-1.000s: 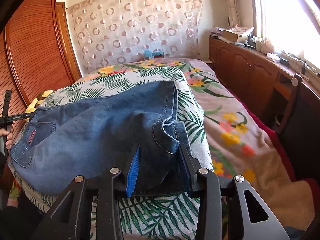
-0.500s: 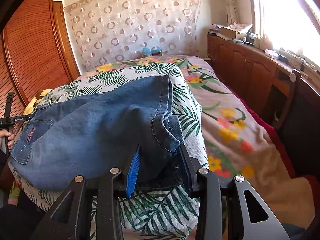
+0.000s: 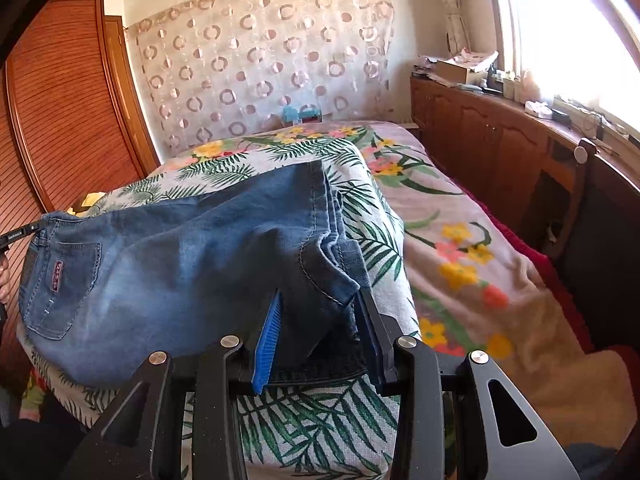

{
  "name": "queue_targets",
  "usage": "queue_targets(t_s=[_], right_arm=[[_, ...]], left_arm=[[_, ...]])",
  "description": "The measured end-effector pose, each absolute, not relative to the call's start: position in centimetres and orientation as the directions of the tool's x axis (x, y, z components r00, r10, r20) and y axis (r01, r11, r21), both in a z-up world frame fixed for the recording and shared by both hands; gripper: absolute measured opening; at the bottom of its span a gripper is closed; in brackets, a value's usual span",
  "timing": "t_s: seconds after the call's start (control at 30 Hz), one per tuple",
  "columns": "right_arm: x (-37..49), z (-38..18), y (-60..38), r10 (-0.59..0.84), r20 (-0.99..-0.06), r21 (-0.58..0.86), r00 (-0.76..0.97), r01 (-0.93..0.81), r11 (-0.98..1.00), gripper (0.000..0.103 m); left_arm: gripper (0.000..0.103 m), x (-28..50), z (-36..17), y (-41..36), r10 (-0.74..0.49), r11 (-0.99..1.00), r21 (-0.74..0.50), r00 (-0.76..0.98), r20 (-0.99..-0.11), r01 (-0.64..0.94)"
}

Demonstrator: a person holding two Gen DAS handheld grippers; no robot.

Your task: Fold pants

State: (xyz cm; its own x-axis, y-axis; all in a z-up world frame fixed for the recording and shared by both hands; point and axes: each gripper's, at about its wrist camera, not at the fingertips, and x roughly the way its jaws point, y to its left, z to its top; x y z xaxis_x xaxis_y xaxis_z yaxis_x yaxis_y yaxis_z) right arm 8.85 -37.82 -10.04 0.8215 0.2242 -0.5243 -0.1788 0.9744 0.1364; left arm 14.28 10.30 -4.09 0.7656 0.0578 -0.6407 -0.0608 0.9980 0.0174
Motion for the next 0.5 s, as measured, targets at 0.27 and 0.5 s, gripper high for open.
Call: queue_targets(t_s=[0.27, 0.5], right_arm=[[9.2, -10.3, -38.0, 0.228, -0.527, 0.137, 0.818, -0.183, 0.973, 0.039], [9.1, -10.3, -38.2, 0.229, -0.528, 0.145, 0.818, -0.179, 0.973, 0.039]], left_arm=[[0.015, 13.5, -5.0, 10.0, 0.074, 0.997, 0.027, 0.758, -0.648, -0.074], [0.046, 11.2, -4.3, 8.2, 0.023, 1.0, 0.007, 0.784, -0.62, -0.024]])
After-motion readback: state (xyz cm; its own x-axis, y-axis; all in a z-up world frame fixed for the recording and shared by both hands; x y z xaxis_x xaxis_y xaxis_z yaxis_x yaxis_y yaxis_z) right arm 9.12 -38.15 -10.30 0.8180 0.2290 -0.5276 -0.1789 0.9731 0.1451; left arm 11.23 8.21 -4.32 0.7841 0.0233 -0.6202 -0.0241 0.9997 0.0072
